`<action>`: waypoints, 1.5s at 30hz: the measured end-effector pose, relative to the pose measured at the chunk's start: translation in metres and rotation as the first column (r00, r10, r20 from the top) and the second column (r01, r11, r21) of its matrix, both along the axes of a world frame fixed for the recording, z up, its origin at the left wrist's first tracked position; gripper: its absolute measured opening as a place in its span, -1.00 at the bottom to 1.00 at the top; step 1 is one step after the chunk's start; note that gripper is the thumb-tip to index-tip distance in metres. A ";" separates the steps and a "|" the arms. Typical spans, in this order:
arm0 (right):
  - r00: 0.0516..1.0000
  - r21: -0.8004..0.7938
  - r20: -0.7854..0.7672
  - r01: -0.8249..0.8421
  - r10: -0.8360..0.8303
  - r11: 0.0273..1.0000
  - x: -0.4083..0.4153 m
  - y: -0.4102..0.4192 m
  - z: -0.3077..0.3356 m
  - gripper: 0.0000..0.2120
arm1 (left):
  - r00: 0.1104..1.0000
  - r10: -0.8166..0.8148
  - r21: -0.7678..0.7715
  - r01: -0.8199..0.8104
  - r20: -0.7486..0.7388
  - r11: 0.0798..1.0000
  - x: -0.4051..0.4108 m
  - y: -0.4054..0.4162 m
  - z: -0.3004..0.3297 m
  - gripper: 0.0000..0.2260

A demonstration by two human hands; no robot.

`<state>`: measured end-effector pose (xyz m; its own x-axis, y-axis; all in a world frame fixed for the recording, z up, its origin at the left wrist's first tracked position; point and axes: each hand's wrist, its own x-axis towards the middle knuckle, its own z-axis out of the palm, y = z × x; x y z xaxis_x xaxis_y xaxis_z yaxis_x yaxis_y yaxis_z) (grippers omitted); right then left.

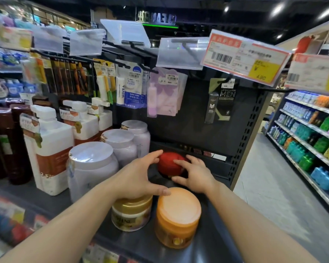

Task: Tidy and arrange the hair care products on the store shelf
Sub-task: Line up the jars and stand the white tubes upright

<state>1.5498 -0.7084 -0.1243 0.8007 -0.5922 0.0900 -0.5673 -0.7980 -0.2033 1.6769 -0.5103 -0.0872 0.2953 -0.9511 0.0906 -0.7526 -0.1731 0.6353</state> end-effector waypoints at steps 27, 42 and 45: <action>0.979 0.222 0.108 0.146 -0.173 0.964 -0.191 0.132 0.015 -0.54 | 0.989 -0.097 0.163 0.078 0.114 0.983 -0.008 -0.001 0.005 0.03; 0.941 0.320 0.171 0.229 -0.293 0.920 -0.175 0.131 0.004 -0.01 | 0.990 -0.099 0.187 0.079 0.102 0.979 -0.007 -0.002 0.007 0.06; 0.944 0.379 0.156 0.216 -0.292 0.900 -0.173 0.129 0.006 0.01 | 0.993 -0.088 0.188 0.072 0.075 0.979 -0.008 -0.003 0.007 0.05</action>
